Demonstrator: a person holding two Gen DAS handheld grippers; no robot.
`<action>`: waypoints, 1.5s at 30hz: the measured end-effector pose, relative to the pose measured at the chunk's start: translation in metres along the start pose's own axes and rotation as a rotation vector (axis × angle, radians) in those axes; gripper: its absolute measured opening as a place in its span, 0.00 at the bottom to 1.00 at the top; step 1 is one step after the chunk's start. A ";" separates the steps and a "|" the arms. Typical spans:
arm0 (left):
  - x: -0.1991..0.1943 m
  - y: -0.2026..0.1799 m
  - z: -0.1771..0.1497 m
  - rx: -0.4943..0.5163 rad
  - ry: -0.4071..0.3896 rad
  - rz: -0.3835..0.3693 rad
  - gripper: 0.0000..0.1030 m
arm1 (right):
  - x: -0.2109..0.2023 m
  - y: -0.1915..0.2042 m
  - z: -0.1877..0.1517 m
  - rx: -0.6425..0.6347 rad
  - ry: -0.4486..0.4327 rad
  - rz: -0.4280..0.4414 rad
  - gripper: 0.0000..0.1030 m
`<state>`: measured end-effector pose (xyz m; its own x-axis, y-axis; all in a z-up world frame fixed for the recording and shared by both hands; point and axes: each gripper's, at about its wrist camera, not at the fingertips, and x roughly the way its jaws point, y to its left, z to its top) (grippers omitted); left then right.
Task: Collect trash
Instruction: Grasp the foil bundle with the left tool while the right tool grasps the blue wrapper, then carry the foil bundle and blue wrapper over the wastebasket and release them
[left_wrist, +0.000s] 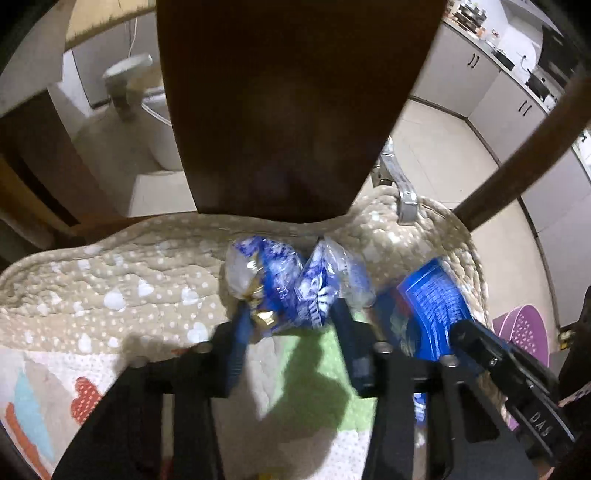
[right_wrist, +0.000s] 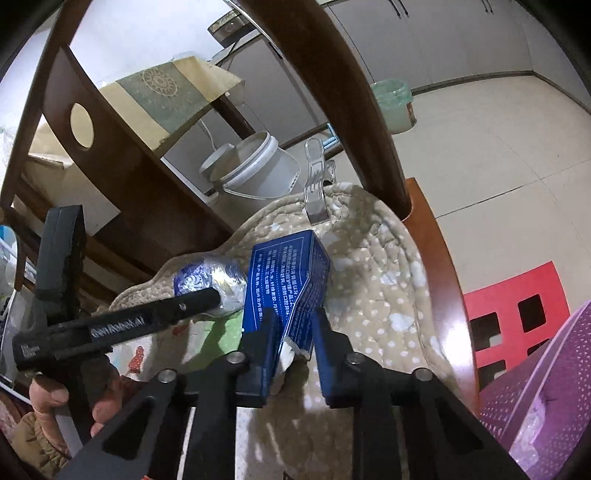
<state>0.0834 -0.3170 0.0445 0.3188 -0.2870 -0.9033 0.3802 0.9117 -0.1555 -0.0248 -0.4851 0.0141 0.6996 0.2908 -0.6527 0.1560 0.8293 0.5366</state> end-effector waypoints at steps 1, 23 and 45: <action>-0.005 -0.002 -0.001 0.003 -0.007 0.002 0.23 | -0.004 0.000 0.000 0.003 -0.005 0.012 0.12; -0.108 -0.053 -0.055 0.147 -0.181 0.082 0.10 | -0.073 -0.010 -0.008 0.035 -0.109 0.032 0.12; -0.122 -0.124 -0.078 0.300 -0.210 0.107 0.10 | -0.121 -0.030 -0.016 0.038 -0.169 0.000 0.12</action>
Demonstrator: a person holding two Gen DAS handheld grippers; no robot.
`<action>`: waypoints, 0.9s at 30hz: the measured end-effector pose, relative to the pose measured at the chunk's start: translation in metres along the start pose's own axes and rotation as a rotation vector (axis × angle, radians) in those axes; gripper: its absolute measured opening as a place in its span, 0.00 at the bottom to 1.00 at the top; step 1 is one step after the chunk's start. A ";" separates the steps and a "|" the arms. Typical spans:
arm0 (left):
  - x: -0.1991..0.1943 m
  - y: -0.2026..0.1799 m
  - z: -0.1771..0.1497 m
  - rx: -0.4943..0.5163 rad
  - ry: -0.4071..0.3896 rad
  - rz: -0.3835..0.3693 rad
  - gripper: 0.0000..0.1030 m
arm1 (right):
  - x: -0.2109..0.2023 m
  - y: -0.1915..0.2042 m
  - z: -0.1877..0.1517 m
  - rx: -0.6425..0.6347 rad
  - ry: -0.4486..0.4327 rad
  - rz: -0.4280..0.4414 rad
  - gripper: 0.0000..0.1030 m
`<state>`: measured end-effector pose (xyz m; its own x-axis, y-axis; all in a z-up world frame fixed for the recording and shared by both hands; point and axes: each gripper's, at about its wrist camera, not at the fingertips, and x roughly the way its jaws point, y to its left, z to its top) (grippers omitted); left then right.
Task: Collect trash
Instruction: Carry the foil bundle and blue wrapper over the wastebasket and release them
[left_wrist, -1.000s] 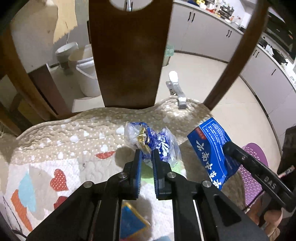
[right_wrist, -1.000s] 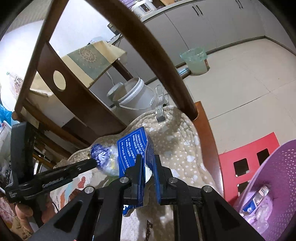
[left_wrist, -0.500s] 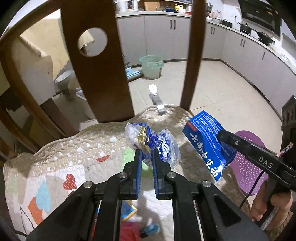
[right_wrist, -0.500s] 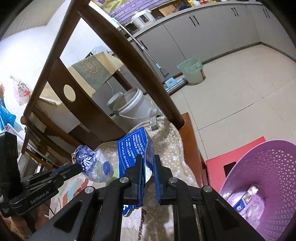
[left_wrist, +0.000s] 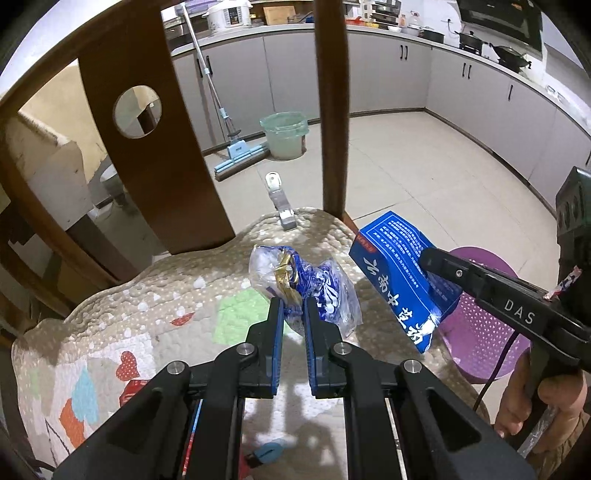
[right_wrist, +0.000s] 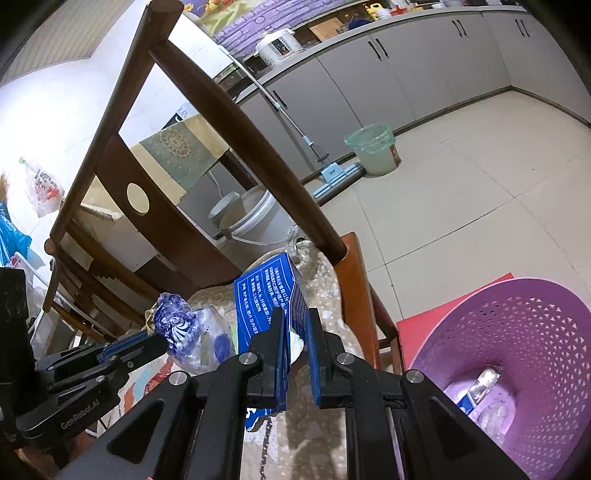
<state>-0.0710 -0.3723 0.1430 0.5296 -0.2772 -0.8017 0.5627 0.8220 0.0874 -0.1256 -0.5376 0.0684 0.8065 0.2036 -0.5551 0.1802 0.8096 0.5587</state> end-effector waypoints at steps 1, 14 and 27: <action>0.000 -0.003 0.000 0.003 0.001 -0.003 0.10 | -0.001 -0.002 0.000 0.003 -0.001 -0.004 0.12; 0.005 -0.052 0.006 0.050 0.014 -0.073 0.10 | -0.040 -0.061 -0.005 0.078 -0.040 -0.085 0.12; 0.047 -0.138 0.014 0.092 0.096 -0.204 0.10 | -0.076 -0.136 -0.012 0.188 -0.040 -0.251 0.12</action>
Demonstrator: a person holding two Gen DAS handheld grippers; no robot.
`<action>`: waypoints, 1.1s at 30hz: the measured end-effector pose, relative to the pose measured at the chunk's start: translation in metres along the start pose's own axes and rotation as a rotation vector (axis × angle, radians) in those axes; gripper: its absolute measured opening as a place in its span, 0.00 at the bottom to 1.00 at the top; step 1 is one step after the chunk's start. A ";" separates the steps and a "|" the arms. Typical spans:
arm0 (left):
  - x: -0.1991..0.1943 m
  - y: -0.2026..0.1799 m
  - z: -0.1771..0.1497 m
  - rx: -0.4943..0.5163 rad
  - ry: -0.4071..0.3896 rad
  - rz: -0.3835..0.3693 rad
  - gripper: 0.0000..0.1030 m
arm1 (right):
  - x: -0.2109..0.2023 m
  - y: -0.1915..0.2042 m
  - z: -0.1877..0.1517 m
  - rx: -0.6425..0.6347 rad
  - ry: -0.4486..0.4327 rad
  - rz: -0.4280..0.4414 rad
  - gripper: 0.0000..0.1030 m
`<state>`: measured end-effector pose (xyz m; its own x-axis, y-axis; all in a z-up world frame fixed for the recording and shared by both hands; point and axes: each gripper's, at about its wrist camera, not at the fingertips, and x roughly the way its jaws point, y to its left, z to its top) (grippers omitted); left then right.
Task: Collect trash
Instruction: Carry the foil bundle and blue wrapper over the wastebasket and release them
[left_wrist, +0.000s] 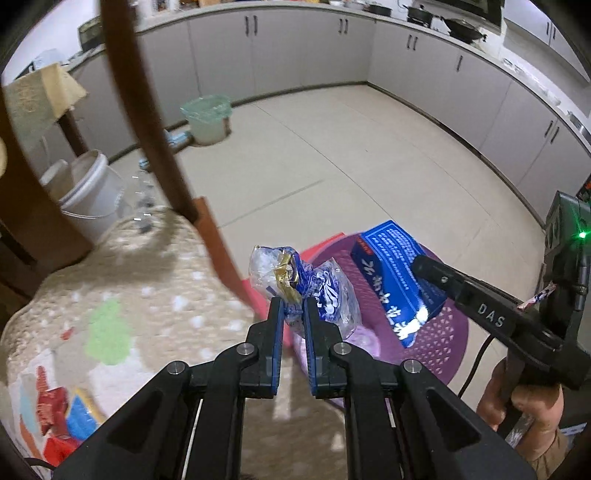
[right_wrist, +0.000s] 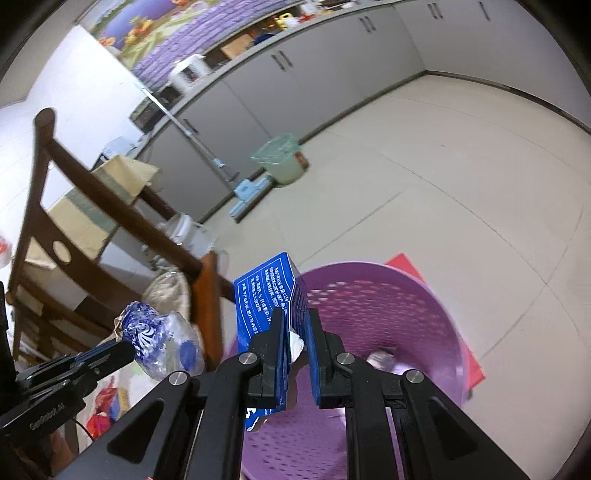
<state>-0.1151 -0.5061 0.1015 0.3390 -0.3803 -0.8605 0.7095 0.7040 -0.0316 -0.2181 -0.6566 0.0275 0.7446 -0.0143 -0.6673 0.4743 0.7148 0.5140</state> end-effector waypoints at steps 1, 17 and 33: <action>0.006 -0.005 0.001 0.005 0.007 -0.002 0.10 | 0.000 -0.004 0.000 0.006 0.003 -0.009 0.12; 0.003 -0.011 -0.003 -0.001 -0.015 -0.017 0.46 | 0.003 -0.022 0.007 0.103 0.028 0.010 0.37; -0.093 0.068 -0.053 -0.158 -0.077 0.019 0.57 | -0.005 0.054 0.007 -0.067 -0.066 0.055 0.45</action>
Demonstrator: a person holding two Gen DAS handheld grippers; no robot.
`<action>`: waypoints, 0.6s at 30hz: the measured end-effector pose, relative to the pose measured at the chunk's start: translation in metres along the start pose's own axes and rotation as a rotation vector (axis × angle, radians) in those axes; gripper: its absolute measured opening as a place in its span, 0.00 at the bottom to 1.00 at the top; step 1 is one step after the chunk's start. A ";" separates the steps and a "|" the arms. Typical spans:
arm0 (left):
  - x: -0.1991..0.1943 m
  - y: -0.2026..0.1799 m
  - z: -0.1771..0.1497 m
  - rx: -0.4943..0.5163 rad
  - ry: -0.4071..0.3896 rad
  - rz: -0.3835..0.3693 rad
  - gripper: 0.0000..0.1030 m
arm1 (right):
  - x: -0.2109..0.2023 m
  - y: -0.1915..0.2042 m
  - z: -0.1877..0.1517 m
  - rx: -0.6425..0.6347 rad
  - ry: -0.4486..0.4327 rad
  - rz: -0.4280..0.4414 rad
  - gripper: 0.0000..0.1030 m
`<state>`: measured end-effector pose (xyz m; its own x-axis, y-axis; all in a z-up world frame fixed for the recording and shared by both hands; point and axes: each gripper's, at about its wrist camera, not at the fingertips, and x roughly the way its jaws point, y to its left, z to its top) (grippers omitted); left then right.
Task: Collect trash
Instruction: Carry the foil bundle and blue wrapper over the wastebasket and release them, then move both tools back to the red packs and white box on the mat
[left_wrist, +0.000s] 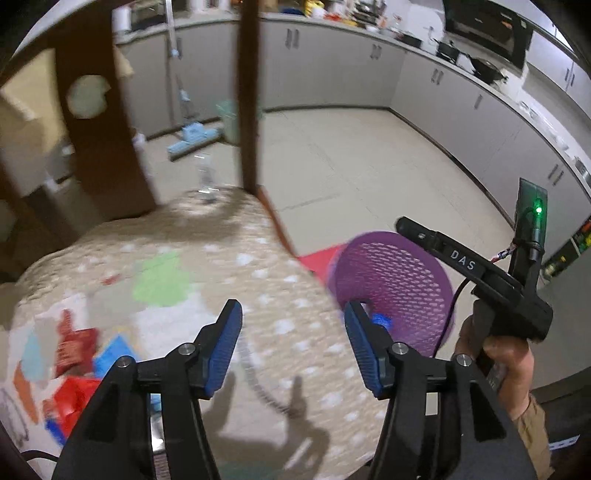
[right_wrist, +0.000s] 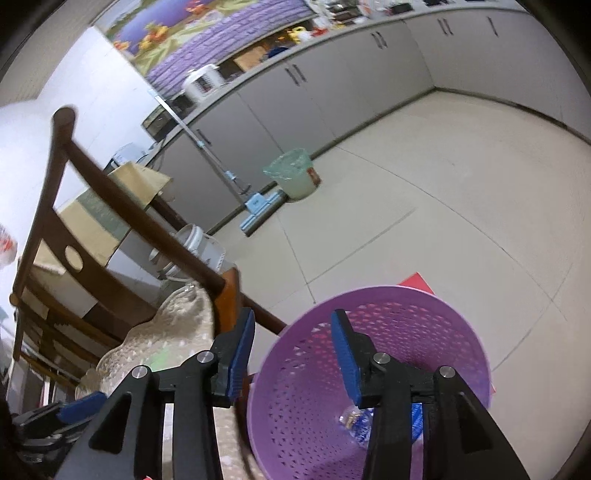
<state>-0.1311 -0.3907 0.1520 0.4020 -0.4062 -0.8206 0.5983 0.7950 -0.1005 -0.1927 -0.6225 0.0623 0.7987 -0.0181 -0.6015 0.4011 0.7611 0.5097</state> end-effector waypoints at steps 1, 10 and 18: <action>-0.010 0.010 -0.004 -0.008 -0.015 0.024 0.60 | 0.001 0.007 -0.002 -0.016 0.000 0.007 0.47; -0.075 0.140 -0.055 -0.199 -0.064 0.269 0.65 | 0.020 0.057 -0.023 -0.112 0.042 0.053 0.54; -0.097 0.231 -0.112 -0.422 -0.018 0.358 0.65 | 0.045 0.122 -0.068 -0.274 0.152 0.148 0.59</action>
<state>-0.1090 -0.1172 0.1450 0.5433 -0.0818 -0.8355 0.0937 0.9949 -0.0365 -0.1385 -0.4866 0.0555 0.7550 0.1863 -0.6287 0.1341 0.8946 0.4262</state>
